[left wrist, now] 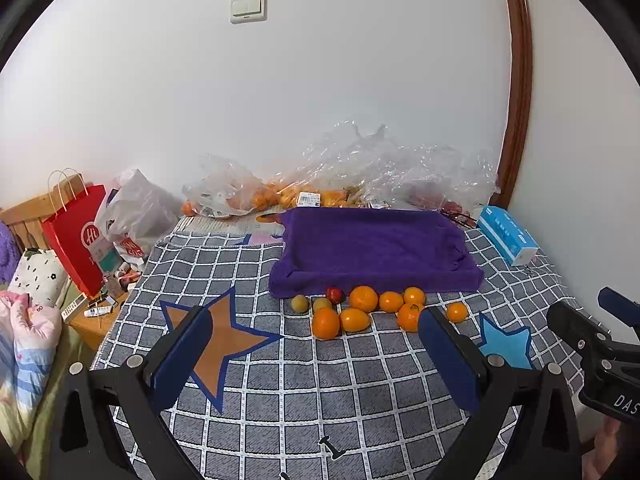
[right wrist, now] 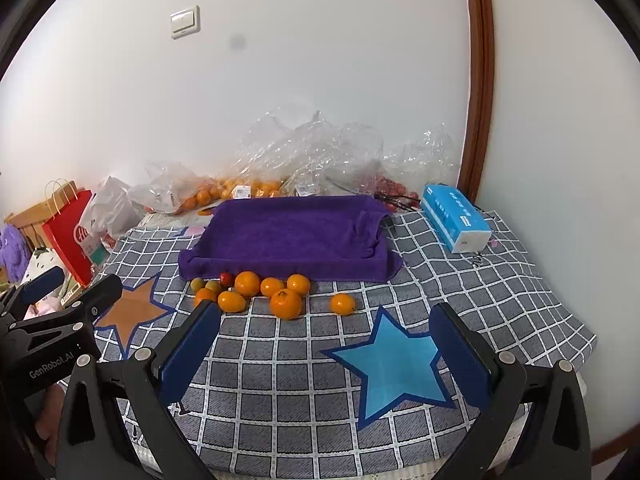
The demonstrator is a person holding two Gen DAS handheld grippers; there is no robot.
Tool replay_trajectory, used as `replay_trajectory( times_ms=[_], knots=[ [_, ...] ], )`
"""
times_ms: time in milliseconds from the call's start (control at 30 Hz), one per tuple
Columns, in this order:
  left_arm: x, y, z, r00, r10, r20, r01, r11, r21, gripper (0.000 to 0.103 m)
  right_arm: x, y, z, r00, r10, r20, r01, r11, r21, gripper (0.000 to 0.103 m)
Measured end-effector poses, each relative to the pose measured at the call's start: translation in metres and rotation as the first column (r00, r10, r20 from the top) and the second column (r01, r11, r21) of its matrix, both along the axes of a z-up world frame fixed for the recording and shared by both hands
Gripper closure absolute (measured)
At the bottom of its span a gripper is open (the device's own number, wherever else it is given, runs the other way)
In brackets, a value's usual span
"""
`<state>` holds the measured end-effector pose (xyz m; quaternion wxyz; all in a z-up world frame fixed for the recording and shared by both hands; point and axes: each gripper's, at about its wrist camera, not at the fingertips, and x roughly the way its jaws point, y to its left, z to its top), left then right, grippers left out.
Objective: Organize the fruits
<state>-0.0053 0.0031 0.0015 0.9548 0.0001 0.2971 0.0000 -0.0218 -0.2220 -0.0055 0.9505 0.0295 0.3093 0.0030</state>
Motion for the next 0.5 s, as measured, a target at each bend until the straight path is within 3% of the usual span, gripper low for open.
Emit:
replay_trajectory(
  times_ms=[500],
  knots=[
    [-0.0059,-0.0006,0.0032,1.000,0.002,0.013,-0.001,1.000,-0.006,0.000,-0.0024,0.0001,0.0017,1.000,0.006,0.009,-0.006,1.000,0.009,0.000]
  ],
)
